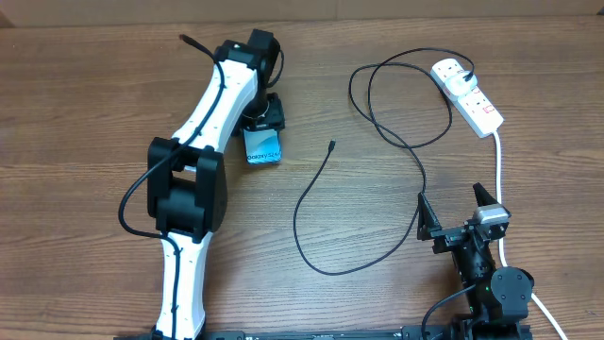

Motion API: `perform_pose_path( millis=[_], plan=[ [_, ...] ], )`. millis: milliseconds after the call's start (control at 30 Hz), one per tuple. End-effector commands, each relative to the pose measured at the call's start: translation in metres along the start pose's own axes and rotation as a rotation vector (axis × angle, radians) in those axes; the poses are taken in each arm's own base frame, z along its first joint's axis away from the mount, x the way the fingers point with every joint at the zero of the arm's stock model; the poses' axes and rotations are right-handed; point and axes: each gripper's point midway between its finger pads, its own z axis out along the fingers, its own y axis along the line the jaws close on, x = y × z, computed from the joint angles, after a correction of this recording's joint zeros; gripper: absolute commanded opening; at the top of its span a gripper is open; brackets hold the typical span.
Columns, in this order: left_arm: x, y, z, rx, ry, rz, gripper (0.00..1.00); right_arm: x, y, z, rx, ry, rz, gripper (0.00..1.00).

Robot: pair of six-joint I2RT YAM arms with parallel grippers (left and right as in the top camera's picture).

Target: Plug charger to phone and switch on socket

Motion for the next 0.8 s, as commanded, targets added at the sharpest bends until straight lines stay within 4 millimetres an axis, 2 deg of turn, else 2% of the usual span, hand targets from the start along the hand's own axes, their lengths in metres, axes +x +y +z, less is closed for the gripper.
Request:
perform_pose_path(
  millis=[0, 367, 767],
  plan=[
    [-0.005, 0.003, 0.0, -0.037, -0.034, 0.022, 0.68, 0.002, -0.002, 0.0, 0.008, -0.004, -0.009, 1.0],
    [0.006, 0.004, 0.024, -0.054, -0.008, 0.067, 0.68, 0.002, -0.002, 0.0, 0.008, -0.004, -0.009, 1.0],
    [0.001, 0.004, 0.025, -0.057, -0.028, 0.091, 0.68, 0.002, -0.002, 0.0, 0.008, -0.004, -0.009, 1.0]
  ],
)
